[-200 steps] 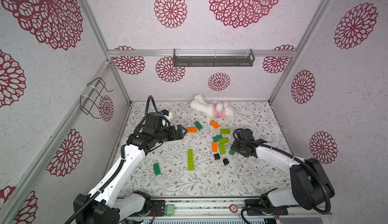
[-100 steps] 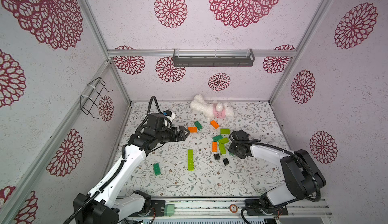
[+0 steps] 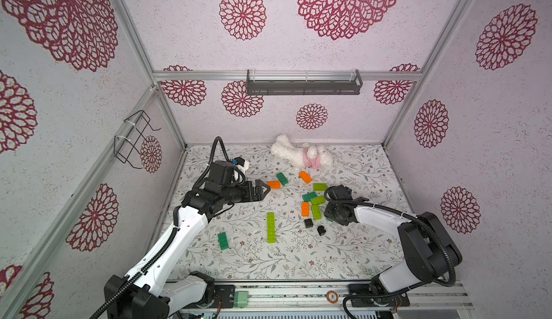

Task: Assemble a small pinwheel with lego
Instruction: Pick up the lego brick from the center of the board, then assemble the lego brick with the lego brick.

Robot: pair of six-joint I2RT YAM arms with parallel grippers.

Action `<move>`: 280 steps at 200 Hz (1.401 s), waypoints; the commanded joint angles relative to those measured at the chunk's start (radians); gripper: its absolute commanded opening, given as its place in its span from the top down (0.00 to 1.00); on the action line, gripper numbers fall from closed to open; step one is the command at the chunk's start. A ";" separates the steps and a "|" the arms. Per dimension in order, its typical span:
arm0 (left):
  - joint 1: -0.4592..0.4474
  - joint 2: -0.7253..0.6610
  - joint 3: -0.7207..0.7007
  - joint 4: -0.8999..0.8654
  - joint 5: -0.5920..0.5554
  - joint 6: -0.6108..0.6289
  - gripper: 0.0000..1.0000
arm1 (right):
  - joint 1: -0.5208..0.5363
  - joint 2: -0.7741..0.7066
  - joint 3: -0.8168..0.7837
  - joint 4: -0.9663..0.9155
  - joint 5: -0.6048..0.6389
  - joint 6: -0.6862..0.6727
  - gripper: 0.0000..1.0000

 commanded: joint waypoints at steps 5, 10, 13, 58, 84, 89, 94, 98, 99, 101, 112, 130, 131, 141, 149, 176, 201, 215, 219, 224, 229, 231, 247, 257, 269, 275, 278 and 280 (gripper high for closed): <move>-0.004 -0.022 0.007 0.012 0.000 0.026 0.03 | 0.004 0.000 0.018 -0.020 0.036 -0.046 0.56; -0.004 -0.022 0.006 0.013 0.000 0.027 0.03 | 0.004 -0.002 0.014 -0.015 0.034 -0.047 0.57; -0.005 -0.022 0.006 0.012 0.000 0.026 0.03 | 0.003 -0.003 0.013 -0.013 0.034 -0.049 0.57; -0.005 -0.024 0.007 0.010 -0.006 0.029 0.03 | 0.004 -0.035 -0.007 0.002 0.067 -0.097 0.70; -0.005 -0.030 0.012 0.002 -0.022 0.033 0.03 | 0.004 -0.053 0.001 -0.012 0.092 -0.143 0.73; -0.005 -0.032 0.012 0.000 -0.022 0.034 0.03 | 0.004 -0.057 0.004 -0.017 0.092 -0.154 0.74; -0.004 -0.035 0.013 -0.001 -0.026 0.034 0.03 | 0.003 -0.062 0.009 -0.023 0.090 -0.165 0.75; -0.004 -0.037 0.013 -0.003 -0.030 0.033 0.03 | 0.006 -0.067 0.013 -0.028 0.088 -0.173 0.76; -0.004 -0.038 0.014 -0.004 -0.030 0.033 0.03 | 0.006 -0.069 0.015 -0.030 0.089 -0.174 0.76; -0.005 -0.039 0.013 -0.005 -0.032 0.034 0.03 | 0.006 -0.072 0.017 -0.033 0.089 -0.179 0.76; -0.010 -0.051 0.013 -0.008 -0.042 0.034 0.03 | 0.014 -0.095 0.025 -0.052 0.110 -0.195 0.77; -0.034 -0.075 0.016 -0.016 -0.083 0.035 0.03 | 0.024 -0.138 0.047 -0.095 0.129 -0.217 0.77; -0.036 -0.078 0.016 -0.016 -0.087 0.036 0.03 | 0.025 -0.140 0.049 -0.098 0.129 -0.219 0.77; -0.053 -0.096 0.019 -0.031 -0.125 0.037 0.03 | 0.032 -0.160 0.073 -0.130 0.122 -0.229 0.78; -0.058 -0.116 0.018 -0.046 -0.129 0.033 0.03 | 0.043 -0.174 0.094 -0.155 0.110 -0.238 0.78; -0.056 -0.211 -0.083 -0.033 -0.177 -0.037 0.03 | 0.142 -0.202 0.181 -0.216 0.132 -0.260 0.79; -0.032 -0.293 -0.156 -0.084 -0.227 -0.111 0.03 | 0.233 -0.192 0.227 -0.218 0.068 -0.204 0.79; -0.005 -0.326 -0.184 -0.132 -0.227 -0.140 0.03 | 0.294 -0.175 0.243 -0.201 0.049 -0.166 0.79; 0.010 -0.333 -0.190 -0.142 -0.220 -0.145 0.03 | 0.310 -0.169 0.247 -0.192 0.043 -0.156 0.79; 0.026 -0.338 -0.200 -0.158 -0.208 -0.153 0.03 | 0.328 -0.157 0.253 -0.184 0.031 -0.136 0.79; 0.047 -0.341 -0.208 -0.167 -0.195 -0.163 0.03 | 0.342 -0.143 0.259 -0.177 0.013 -0.117 0.79; 0.055 -0.343 -0.213 -0.170 -0.189 -0.166 0.03 | 0.347 -0.137 0.260 -0.173 0.004 -0.110 0.79; 0.139 -0.341 -0.240 -0.183 -0.115 -0.178 0.03 | 0.393 -0.085 0.273 -0.124 -0.031 -0.085 0.79; 0.193 -0.346 -0.263 -0.170 -0.055 -0.183 0.03 | 0.430 -0.052 0.286 -0.106 -0.010 -0.074 0.80; 0.259 -0.356 -0.284 -0.158 0.003 -0.186 0.03 | 0.461 -0.007 0.304 -0.085 -0.014 -0.061 0.80; 0.286 -0.360 -0.286 -0.158 0.024 -0.180 0.03 | 0.475 0.017 0.313 -0.074 -0.021 -0.053 0.80; 0.298 -0.362 -0.287 -0.160 0.030 -0.177 0.03 | 0.480 0.029 0.317 -0.070 -0.024 -0.051 0.79; 0.304 -0.363 -0.286 -0.161 0.033 -0.175 0.03 | 0.486 0.037 0.320 -0.069 -0.025 -0.049 0.79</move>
